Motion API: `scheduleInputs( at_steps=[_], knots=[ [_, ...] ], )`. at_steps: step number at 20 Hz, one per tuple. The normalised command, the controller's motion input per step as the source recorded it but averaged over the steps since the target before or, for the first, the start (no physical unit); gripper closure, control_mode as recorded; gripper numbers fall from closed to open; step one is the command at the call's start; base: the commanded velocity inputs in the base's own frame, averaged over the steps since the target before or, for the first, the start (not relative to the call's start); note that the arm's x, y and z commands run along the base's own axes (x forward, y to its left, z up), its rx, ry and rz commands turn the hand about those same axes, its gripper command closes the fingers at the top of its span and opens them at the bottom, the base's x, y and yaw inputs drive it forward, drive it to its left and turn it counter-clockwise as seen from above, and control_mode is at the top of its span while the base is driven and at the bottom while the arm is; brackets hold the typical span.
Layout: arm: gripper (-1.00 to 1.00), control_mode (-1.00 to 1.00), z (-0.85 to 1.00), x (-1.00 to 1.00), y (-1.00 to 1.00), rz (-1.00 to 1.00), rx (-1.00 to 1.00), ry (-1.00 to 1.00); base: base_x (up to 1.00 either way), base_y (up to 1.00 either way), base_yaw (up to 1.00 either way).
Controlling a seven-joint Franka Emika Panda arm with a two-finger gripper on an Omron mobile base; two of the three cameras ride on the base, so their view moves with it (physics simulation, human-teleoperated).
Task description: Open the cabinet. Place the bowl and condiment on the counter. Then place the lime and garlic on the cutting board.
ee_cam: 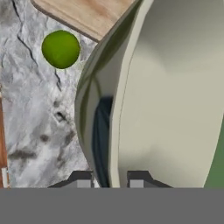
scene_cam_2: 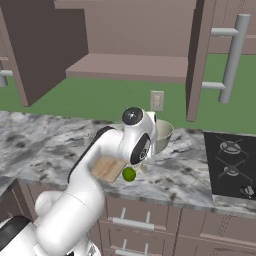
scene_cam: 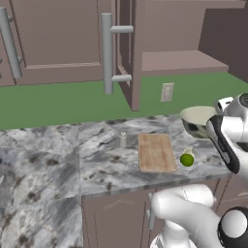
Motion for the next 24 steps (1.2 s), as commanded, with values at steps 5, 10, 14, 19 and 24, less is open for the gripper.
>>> scheduleInputs(
  at_steps=[5,10,14,19,24],
  knots=[
    [1.0,-1.0,-0.38,0.69,-0.23,0.01,-0.08,0.0,0.0,0.0,0.0],
    [1.0,-1.0,-0.41,0.64,-0.07,0.0,-0.09,0.0,0.0,0.0,0.0],
    [1.0,-1.0,-0.44,0.52,-0.06,0.0,-0.05,0.0,0.0,0.0,0.0],
    [1.0,-1.0,-0.27,0.5,-0.17,0.0,0.0,0.02,0.0,0.0,0.0],
    [1.0,-1.0,-0.05,0.54,-0.26,0.0,0.0,0.05,0.0,0.0,0.0]
  ],
)
